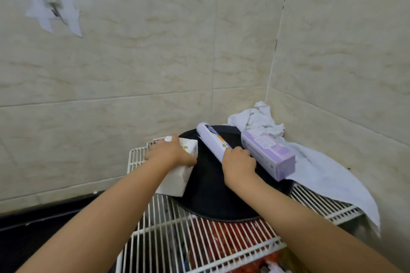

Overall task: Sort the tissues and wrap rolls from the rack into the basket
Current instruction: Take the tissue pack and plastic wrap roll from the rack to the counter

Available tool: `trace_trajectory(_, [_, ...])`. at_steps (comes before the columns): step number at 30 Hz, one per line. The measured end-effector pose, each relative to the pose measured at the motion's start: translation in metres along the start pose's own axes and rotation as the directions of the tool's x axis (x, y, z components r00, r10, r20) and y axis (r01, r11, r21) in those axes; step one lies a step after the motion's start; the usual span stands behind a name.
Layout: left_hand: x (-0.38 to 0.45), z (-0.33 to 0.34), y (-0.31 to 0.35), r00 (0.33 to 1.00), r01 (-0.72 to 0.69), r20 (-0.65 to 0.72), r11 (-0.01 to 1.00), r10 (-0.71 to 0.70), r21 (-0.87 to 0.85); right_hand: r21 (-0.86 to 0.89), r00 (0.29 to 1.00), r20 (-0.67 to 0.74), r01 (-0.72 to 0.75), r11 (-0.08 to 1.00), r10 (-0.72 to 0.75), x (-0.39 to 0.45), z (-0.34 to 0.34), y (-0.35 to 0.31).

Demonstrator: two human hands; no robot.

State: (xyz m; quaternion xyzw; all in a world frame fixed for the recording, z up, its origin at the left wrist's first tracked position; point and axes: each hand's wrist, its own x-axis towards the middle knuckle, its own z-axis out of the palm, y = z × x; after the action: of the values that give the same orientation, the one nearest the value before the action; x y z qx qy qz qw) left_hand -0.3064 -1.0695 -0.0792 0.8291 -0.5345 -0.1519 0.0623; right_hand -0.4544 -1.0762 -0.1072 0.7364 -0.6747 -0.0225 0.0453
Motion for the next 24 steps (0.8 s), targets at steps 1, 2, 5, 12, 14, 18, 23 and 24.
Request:
trace_trajectory(1, [0.003,0.0,-0.003,1.0,-0.012,-0.004,1.0,0.012,-0.023,0.006,1.0,0.006,-0.003,1.0,0.003,0.003,0.0,0.003])
trace_trajectory(2, [0.005,0.0,-0.006,1.0,-0.024,-0.003,0.999,0.024,-0.044,0.014,1.0,0.014,-0.008,1.0,0.008,0.006,0.001,0.007])
trace_trajectory(5, [0.01,0.004,-0.014,0.999,-0.039,0.017,0.994,0.041,-0.104,0.026,0.999,0.019,-0.042,0.999,0.042,0.009,0.006,0.014])
trace_trajectory(12, [0.007,0.004,-0.034,0.998,-0.06,-0.048,0.936,0.046,-0.347,0.081,1.0,-0.023,0.02,0.997,-0.019,-0.004,0.002,0.018])
trace_trajectory(14, [-0.004,0.001,-0.048,0.998,-0.046,-0.065,0.863,0.015,-0.504,0.114,0.996,-0.066,0.071,0.991,-0.063,-0.012,-0.006,0.016])
trace_trajectory(18, [-0.038,-0.009,-0.099,0.983,-0.014,-0.149,0.769,-0.106,-0.639,0.146,0.947,-0.222,0.269,0.952,-0.234,-0.033,-0.028,-0.007])
trace_trajectory(23, [-0.095,-0.022,-0.19,0.898,0.237,-0.247,0.874,-0.363,-0.424,0.256,0.871,-0.258,0.478,0.84,-0.417,-0.073,-0.054,-0.082])
trace_trajectory(24, [-0.107,-0.022,-0.209,0.877,0.292,-0.247,0.865,-0.413,-0.409,0.271,0.858,-0.254,0.507,0.818,-0.448,-0.085,-0.054,-0.1])
